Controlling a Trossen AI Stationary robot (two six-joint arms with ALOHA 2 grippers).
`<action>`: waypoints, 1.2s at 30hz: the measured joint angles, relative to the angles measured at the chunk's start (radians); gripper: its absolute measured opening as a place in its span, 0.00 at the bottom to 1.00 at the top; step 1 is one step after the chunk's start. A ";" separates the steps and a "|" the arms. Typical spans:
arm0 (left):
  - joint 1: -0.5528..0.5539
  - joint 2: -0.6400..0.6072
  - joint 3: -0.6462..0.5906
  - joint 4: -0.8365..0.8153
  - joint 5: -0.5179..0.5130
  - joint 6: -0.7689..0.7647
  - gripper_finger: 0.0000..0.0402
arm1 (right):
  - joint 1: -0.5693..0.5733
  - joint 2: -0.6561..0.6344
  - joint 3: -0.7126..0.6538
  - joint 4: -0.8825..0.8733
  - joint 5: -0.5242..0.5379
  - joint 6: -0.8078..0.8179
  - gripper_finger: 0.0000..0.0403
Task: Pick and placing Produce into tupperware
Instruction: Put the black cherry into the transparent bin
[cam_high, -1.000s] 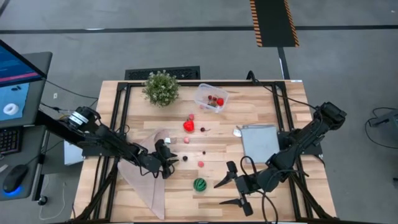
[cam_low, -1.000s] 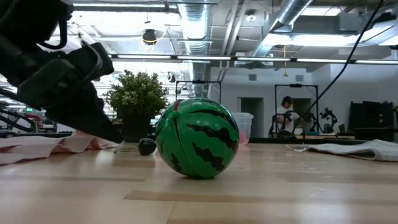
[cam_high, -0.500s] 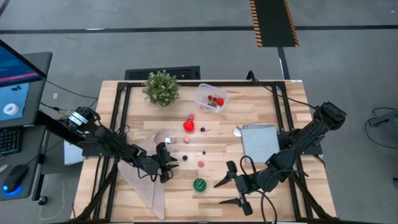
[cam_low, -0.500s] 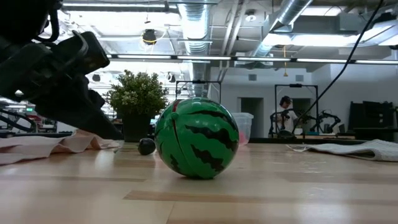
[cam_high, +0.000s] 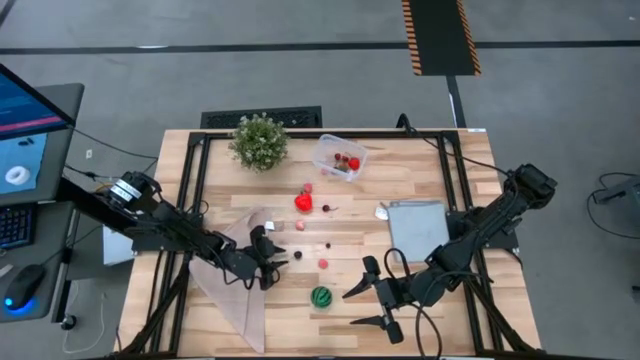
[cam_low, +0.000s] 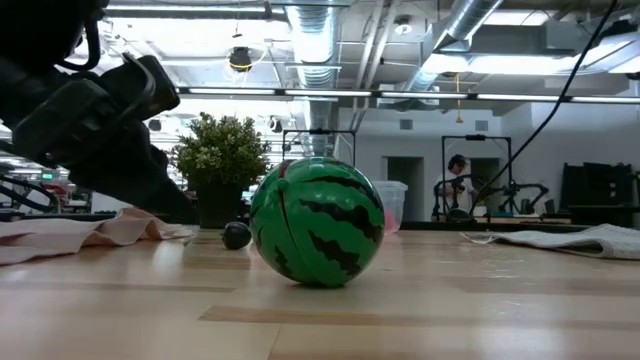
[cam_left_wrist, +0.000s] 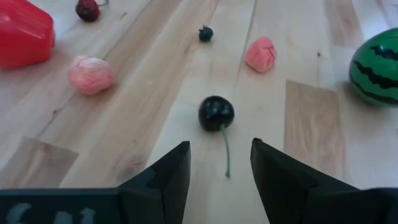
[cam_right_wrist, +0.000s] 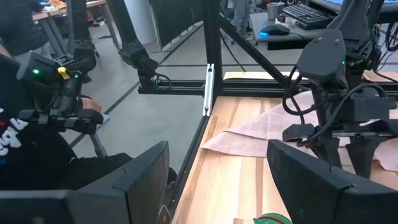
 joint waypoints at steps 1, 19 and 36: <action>0.001 0.000 0.000 0.002 -0.003 0.001 0.39 | 0.000 0.000 0.000 0.000 0.000 0.000 0.73; 0.002 0.000 0.000 0.005 0.001 0.070 0.39 | 0.000 0.000 0.000 -0.006 0.000 0.001 0.73; 0.006 0.072 0.005 0.066 0.008 0.088 0.39 | -0.018 0.007 0.000 -0.008 0.000 0.007 0.73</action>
